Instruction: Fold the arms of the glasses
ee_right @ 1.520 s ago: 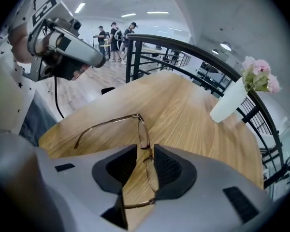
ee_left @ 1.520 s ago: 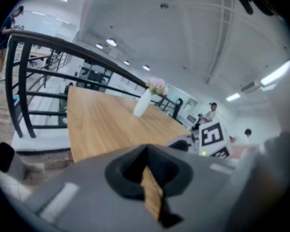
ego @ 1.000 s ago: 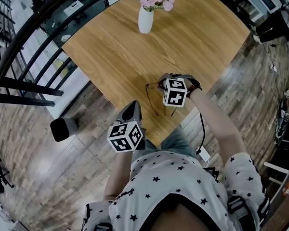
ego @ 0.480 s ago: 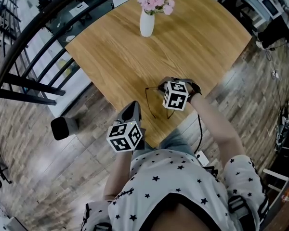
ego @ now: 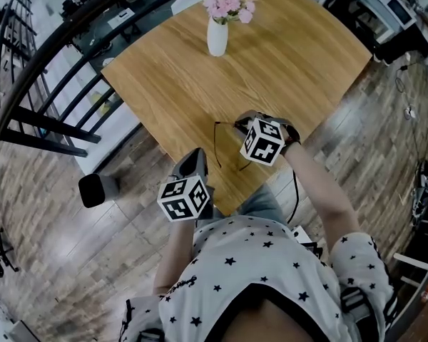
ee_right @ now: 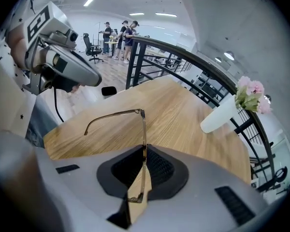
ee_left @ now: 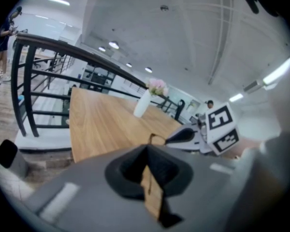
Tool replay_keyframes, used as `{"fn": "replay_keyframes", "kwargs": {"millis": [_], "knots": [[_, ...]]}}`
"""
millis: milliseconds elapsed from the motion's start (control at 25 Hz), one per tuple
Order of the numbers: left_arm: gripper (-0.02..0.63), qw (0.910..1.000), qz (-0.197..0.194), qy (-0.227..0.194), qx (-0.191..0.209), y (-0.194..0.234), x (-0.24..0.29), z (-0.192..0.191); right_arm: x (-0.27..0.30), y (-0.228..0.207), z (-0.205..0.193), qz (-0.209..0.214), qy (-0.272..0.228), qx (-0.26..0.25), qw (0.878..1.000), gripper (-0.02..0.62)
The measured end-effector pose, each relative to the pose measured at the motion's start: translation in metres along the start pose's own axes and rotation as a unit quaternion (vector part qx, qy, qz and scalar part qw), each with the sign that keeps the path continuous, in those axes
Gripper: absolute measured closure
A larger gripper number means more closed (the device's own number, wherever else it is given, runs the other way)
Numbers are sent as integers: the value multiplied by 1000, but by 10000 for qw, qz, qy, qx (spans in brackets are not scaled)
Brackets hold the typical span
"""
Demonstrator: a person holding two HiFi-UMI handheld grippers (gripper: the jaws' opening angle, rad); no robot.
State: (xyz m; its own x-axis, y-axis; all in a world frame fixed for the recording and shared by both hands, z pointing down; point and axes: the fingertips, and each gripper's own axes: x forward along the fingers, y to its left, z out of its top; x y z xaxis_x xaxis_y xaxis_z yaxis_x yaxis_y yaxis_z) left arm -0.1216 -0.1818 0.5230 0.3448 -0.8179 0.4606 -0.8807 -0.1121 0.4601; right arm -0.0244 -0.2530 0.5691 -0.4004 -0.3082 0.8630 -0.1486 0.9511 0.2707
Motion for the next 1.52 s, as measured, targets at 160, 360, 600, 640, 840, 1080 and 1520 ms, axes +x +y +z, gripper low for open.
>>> {"fn": "replay_keyframes", "kwargs": {"millis": [160, 360, 600, 640, 840, 1080, 1520], "knots": [[598, 10000, 3, -96, 25, -2, -4, 4, -17, -6, 9, -300, -195, 260, 9990, 563], [598, 9998, -56, -173, 70, -6, -9, 6, -36, -9, 16, -594, -422, 603, 9955, 563], [598, 9995, -93, -262, 128, -12, -13, 6, -58, -15, 20, -978, -790, 1023, 9868, 563], [598, 9995, -87, -273, 134, -13, -14, 6, -62, -16, 21, -1051, -856, 1098, 9847, 563], [598, 9991, -105, -369, 173, -18, -20, 8, -79, -19, 24, -1382, -1214, 1490, 9716, 563], [598, 9986, -206, -439, 217, -27, -26, 14, -93, -19, 30, -1635, -1623, 1916, 9540, 563], [598, 9985, -279, -130, 446, -38, -21, 4, -105, -13, 46, -1731, -2044, 2231, 9373, 563]]}}
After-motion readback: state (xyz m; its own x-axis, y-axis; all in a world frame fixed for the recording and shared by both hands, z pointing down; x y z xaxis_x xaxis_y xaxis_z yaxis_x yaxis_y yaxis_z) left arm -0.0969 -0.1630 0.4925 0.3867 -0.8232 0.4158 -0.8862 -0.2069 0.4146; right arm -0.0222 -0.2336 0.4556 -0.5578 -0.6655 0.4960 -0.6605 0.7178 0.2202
